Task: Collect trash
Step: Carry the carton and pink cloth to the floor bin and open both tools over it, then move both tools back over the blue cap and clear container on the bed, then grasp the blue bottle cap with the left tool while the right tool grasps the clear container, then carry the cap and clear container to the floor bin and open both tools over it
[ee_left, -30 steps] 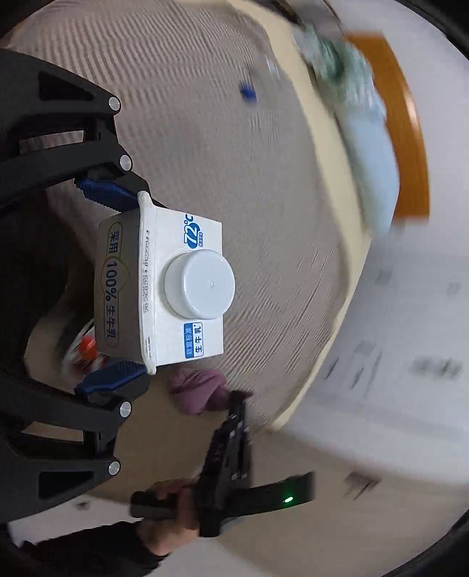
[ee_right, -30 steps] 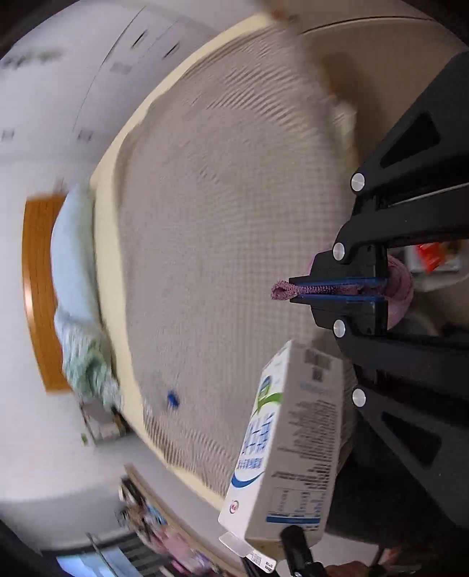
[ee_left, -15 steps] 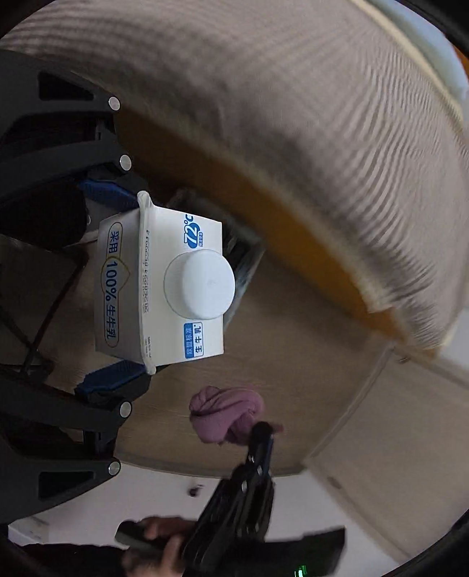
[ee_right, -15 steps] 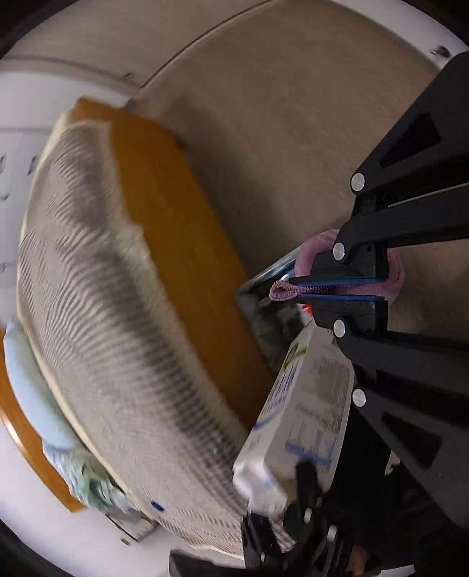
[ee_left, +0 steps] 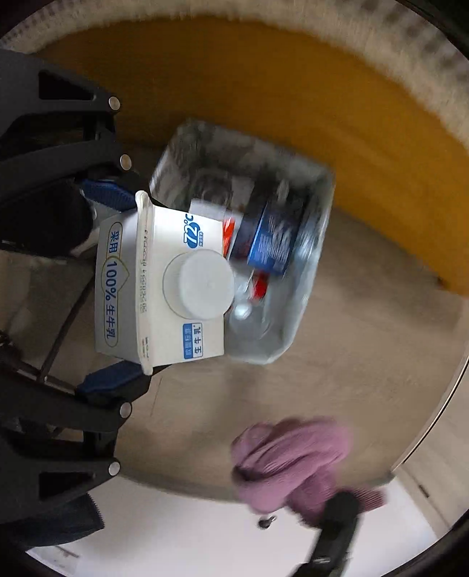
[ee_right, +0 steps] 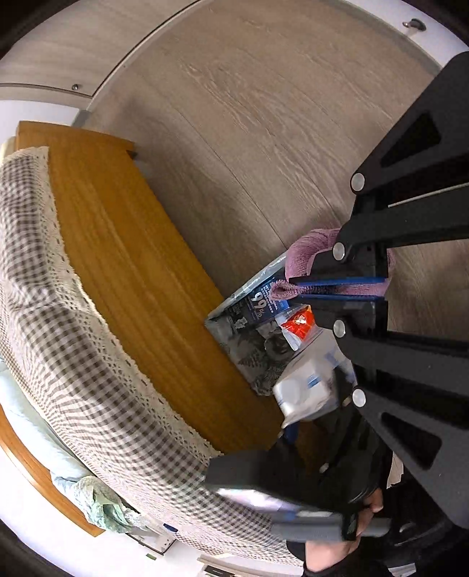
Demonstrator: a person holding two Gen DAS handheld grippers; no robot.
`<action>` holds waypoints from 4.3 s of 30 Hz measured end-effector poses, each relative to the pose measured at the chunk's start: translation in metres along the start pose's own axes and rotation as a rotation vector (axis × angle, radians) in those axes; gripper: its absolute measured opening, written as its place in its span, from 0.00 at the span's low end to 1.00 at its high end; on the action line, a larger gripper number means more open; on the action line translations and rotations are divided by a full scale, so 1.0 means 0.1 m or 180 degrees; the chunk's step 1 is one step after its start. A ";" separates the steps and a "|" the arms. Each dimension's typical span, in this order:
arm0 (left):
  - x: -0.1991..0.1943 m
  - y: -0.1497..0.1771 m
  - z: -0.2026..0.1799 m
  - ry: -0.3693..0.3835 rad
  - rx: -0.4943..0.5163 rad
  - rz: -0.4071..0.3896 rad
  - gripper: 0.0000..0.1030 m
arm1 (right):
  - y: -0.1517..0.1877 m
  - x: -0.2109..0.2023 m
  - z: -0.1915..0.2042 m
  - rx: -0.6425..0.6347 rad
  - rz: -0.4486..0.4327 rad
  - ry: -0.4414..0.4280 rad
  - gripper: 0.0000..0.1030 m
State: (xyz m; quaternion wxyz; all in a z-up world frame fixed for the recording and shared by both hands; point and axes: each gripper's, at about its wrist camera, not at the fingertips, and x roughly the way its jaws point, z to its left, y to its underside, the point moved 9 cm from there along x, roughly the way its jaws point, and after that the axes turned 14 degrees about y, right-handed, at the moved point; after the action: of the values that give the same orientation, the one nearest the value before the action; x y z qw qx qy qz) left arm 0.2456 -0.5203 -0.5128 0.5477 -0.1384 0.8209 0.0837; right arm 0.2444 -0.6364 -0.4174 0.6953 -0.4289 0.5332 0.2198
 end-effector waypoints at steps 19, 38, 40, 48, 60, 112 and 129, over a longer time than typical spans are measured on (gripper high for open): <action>-0.35 0.12 -0.03 0.0403 -0.0023 -0.0170 0.75 | -0.27 0.08 0.19 -0.0066 0.0052 -0.0043 0.04; -2.78 0.81 1.16 -0.0068 -0.0959 -0.1948 0.81 | -0.50 0.97 1.64 -0.0623 0.0486 -0.0231 0.57; -2.76 0.81 1.15 -0.0047 -0.0957 -0.1960 0.81 | -0.49 0.93 1.58 -0.0615 0.0473 -0.0171 0.57; -2.71 0.79 1.07 0.0146 -0.0905 -0.2064 0.81 | -0.40 0.57 1.18 -0.0617 0.0528 0.0232 0.60; -3.94 1.39 1.59 -0.0128 -0.1039 -0.3100 0.82 | -1.05 -0.84 1.67 -0.0879 -0.0519 0.0335 0.62; -5.15 3.89 5.07 -0.1040 -0.3214 -0.4321 0.50 | -3.18 0.34 8.16 -0.1281 0.0329 -0.2388 0.36; -5.54 3.64 4.53 -0.0855 -0.2742 -0.4576 0.50 | -2.89 -1.08 7.08 -0.1987 -0.1196 -0.1210 0.21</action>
State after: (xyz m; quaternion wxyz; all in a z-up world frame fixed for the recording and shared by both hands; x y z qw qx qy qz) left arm 0.7266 0.0303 -0.1823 0.4600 -0.8118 0.3578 0.0363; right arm 0.8202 -0.1865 -0.1676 0.6460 -0.6609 0.2152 0.3155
